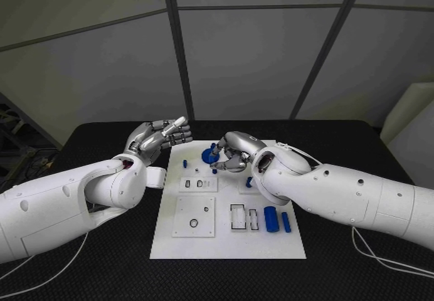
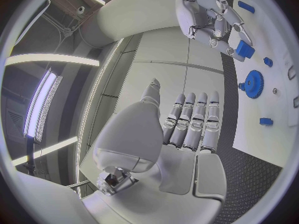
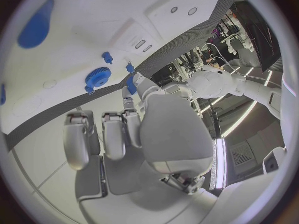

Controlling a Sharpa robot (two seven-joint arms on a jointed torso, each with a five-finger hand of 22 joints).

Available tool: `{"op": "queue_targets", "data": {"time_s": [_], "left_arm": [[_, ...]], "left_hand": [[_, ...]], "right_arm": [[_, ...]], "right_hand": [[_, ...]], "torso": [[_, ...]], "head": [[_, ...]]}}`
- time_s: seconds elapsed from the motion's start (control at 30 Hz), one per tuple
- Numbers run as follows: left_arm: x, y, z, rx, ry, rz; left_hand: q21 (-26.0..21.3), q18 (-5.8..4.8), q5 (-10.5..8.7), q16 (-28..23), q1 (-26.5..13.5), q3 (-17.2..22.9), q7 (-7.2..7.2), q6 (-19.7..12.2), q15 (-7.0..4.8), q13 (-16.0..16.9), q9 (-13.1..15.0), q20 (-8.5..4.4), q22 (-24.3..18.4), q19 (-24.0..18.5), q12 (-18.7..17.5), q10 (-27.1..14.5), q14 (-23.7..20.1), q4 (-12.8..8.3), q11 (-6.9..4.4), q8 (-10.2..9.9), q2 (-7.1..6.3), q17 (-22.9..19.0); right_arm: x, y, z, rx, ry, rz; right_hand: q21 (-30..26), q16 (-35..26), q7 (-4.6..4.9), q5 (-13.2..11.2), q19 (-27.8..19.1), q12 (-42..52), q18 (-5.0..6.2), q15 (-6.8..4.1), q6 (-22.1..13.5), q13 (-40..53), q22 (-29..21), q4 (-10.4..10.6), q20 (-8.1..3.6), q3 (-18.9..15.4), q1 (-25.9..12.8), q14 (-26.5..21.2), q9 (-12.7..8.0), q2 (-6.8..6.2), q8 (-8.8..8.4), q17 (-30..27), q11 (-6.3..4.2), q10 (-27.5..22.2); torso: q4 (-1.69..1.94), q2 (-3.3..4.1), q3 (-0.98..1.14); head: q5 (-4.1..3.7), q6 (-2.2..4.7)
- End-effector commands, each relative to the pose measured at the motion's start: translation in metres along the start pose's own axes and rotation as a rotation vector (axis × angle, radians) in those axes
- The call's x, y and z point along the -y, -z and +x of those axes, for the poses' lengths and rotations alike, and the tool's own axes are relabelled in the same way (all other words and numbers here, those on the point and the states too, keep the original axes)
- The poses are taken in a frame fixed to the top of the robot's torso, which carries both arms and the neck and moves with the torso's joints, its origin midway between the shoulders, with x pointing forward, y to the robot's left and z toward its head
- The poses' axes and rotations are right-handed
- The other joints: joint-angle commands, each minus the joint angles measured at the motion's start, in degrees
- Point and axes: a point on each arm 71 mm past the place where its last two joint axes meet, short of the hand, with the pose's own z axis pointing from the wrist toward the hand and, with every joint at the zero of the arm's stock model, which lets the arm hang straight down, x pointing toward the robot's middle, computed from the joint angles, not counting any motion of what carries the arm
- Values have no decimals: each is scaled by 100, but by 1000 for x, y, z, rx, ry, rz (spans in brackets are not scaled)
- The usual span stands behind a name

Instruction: Assemble the parts on the task board

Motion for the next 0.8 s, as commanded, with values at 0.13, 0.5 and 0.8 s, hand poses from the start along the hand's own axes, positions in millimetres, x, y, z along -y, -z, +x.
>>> {"op": "queue_targets", "data": {"time_s": [0.13, 0.5, 0.8], "left_arm": [[2, -1, 2, -15, 1, 6], [2, -2, 3, -16, 1, 8], [2, -2, 3, -17, 2, 8]], "left_hand": [[-38, -112, 13, -26, -9, -7, 221, -1, 2, -4, -8, -15, -12, 18, -35, -2, -38, -29, 23, -43, 21, -9], [-39, -112, 12, -27, -11, -11, 219, -2, 2, -4, -9, -15, -14, 17, -38, -3, -43, -33, 22, -45, 19, -9], [-39, -112, 12, -27, -11, -11, 219, -2, 2, -4, -9, -15, -14, 17, -38, -3, -43, -33, 22, -45, 19, -9]], "right_arm": [[-7, -1, 15, -21, 100, -3], [-13, 1, 36, -69, 126, -14], [-16, 3, 44, -94, 130, -22]], "right_hand": [[16, 4, -126, 24, 613, 37, -86, -44, 165, 804, 1510, -45, -39, 0, -10, 407, 137, 48, 8, 716, -46, 132], [16, 1, -125, 30, 613, 41, -86, -46, 163, 808, 1510, -52, -42, -1, -14, 406, 139, 40, 4, 710, -46, 135], [16, 2, -125, 32, 613, 36, -86, -47, 163, 804, 1510, -54, -44, -3, -19, 406, 141, 36, 1, 711, -46, 132]], "torso": [[-7, -1, 7], [-10, -4, 9], [-15, -4, 9]], "head": [[46, -43], [97, -107], [113, -132]]}}
